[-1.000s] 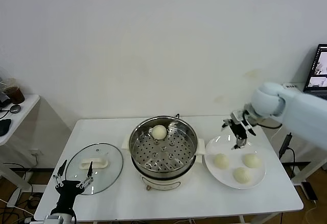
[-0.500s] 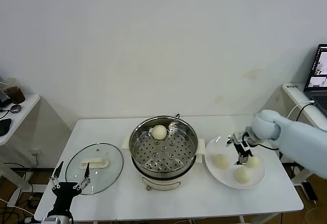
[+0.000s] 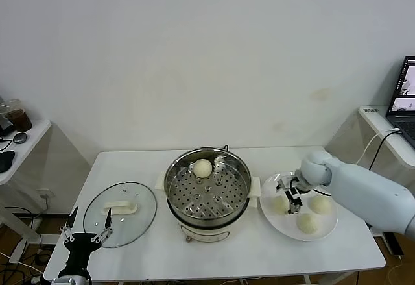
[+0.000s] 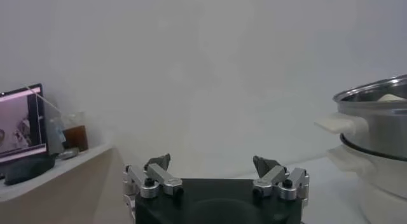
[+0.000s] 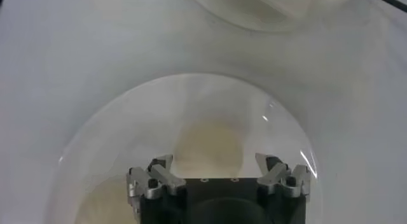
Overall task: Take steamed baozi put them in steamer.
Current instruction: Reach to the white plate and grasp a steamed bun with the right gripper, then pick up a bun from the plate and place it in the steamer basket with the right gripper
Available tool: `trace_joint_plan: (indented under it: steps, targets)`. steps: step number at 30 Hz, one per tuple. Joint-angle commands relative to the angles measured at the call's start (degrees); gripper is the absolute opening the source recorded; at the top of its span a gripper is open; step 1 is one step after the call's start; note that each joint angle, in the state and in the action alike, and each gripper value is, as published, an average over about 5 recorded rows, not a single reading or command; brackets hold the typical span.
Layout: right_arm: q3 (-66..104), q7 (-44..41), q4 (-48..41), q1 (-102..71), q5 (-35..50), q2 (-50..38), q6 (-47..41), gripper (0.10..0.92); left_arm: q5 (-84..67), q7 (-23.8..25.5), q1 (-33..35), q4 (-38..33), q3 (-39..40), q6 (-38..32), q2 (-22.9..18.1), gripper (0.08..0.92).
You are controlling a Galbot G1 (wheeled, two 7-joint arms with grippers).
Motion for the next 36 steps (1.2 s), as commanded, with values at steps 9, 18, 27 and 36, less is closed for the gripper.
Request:
trace_joint_plan:
  steps: [9, 18, 27, 36]
  targets:
    - [0.1, -1.9, 0.7, 0.7, 0.5, 0.0, -1.3, 0.549, -0.6, 0.0, 0.0, 0.0, -0.1, 0.0, 0.3, 0.823]
    - [-4.8, -3.7, 8.5, 13.6, 8.3, -9.2, -2.6, 0.535, -1.1, 0.1, -0.7, -0.1, 0.3, 0.2, 0.9, 0.823]
    - [-23.6, -3.2, 15.6, 45.2, 27.0, -8.3, -6.8, 0.543, -1.6, 0.1, -2.9, 1.1, 2.0, 0.3, 2.3, 0.823]
    - [-33.4, 4.6, 21.3, 54.6, 47.0, 7.2, -20.1, 0.551, -0.9, 0.1, -3.9, 1.4, 2.8, 0.3, 2.9, 0.823]
